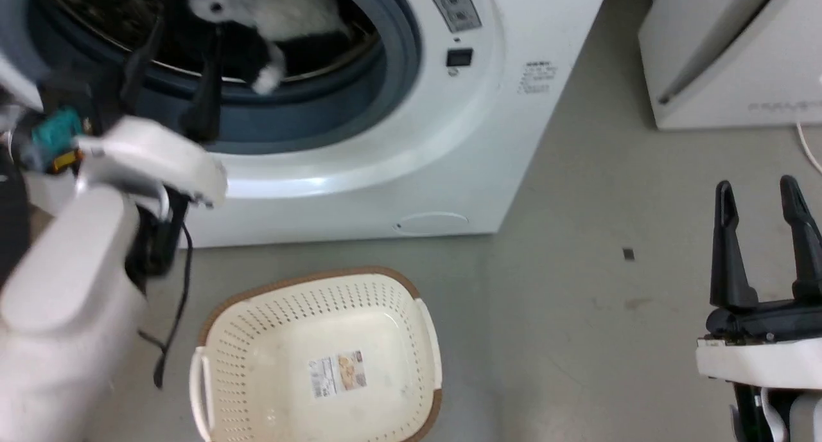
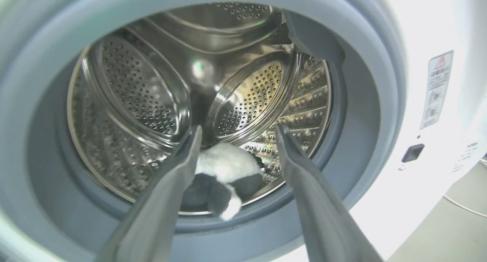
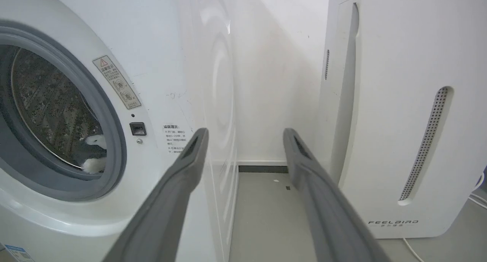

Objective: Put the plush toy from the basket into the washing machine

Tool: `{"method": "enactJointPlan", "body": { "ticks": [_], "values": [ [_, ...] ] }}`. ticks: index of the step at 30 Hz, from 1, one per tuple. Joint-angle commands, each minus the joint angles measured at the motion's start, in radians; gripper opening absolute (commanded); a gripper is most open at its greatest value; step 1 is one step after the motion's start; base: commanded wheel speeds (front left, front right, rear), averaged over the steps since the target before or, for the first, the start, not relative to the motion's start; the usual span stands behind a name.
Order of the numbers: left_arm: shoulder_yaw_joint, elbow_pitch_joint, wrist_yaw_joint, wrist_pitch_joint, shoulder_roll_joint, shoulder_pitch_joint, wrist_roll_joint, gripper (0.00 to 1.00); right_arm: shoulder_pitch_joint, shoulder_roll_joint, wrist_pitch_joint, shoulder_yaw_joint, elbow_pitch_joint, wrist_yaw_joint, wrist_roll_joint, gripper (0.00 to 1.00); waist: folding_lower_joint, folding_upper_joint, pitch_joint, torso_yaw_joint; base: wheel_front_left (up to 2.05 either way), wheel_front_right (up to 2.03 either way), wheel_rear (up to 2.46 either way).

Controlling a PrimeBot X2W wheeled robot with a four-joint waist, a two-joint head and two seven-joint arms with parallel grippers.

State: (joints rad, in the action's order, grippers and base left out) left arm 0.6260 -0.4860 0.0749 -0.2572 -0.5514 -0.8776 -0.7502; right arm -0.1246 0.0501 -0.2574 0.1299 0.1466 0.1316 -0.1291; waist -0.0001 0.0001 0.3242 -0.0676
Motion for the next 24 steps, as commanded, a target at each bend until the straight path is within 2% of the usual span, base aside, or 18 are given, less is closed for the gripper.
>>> {"method": "enactJointPlan", "body": {
  "ticks": [1, 8, 12, 18, 24],
  "values": [
    [-0.048, 0.065, 0.031, -0.004, 0.007, 0.090, 0.031, 1.00, 0.019, 0.000, -0.004, 0.004, -0.004, -0.001, 0.010, 1.00, 0.0001, -0.0001, -0.072, 0.056, 0.00, 0.00, 0.00],
    [-0.244, 0.347, 0.145, -0.004, 0.063, 0.465, 0.160, 1.00, 0.063, 0.000, -0.004, -0.016, -0.012, -0.001, 0.031, 1.00, 0.0001, -0.0001, -0.144, 0.083, 0.00, 0.00, 0.00],
    [-0.301, 0.440, 0.182, -0.004, 0.112, 0.621, 0.237, 1.00, 0.087, 0.000, -0.004, -0.023, -0.016, -0.001, 0.029, 1.00, 0.0001, -0.0001, -0.173, 0.095, 0.00, 0.00, 0.00],
    [-0.336, 0.514, 0.196, -0.004, 0.184, 0.778, 0.368, 1.00, 0.113, 0.000, -0.004, -0.034, -0.027, -0.001, 0.037, 1.00, 0.0001, -0.0001, -0.208, 0.099, 0.00, 0.00, 0.00],
    [-0.322, 0.477, 0.149, -0.004, 0.233, 0.878, 0.415, 1.00, 0.142, 0.000, -0.004, -0.044, -0.048, -0.001, 0.038, 1.00, 0.0001, -0.0001, -0.238, 0.101, 0.00, 0.00, 0.00]
  ]
}}
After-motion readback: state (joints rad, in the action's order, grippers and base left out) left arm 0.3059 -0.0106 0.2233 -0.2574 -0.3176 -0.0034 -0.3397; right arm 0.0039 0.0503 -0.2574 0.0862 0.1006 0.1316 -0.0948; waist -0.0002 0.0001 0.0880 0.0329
